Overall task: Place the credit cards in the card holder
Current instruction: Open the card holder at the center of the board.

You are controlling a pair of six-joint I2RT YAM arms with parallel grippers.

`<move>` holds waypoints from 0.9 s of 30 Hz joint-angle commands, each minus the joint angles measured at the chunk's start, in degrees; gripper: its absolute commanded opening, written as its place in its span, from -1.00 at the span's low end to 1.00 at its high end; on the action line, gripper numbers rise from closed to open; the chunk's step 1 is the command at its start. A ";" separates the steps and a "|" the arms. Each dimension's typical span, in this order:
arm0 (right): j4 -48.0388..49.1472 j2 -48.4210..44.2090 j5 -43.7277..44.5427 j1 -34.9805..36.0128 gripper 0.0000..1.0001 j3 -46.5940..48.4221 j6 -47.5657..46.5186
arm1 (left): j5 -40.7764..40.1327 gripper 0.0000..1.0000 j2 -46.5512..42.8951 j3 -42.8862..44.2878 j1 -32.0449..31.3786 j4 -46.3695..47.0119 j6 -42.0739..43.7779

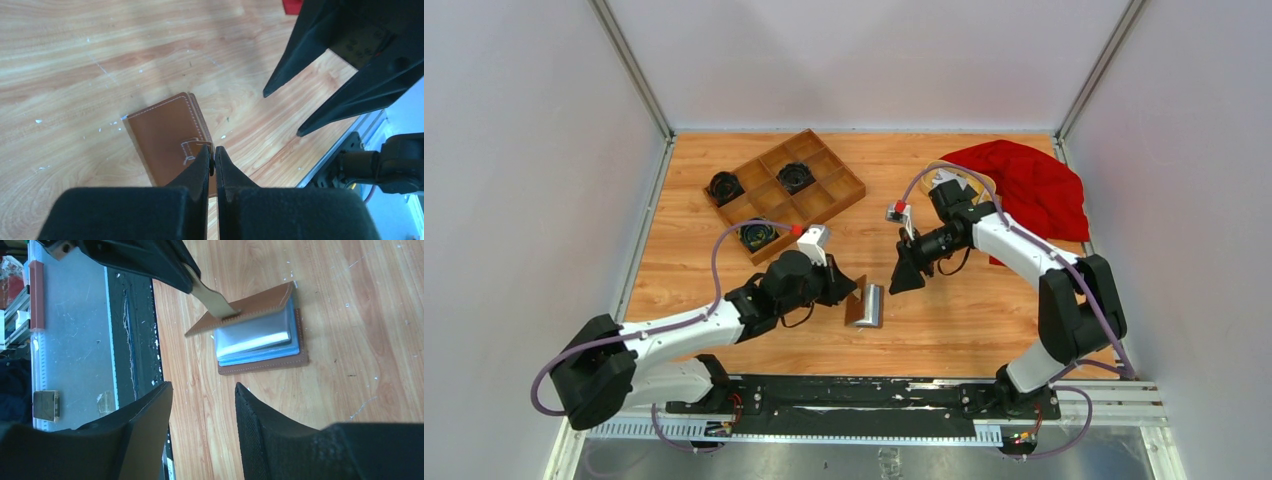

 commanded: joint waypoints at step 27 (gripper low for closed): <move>2.23 14.09 -3.71 3.76 -0.04 3.05 8.20 | -0.29 -1.00 -3.33 -5.37 1.44 -0.55 0.14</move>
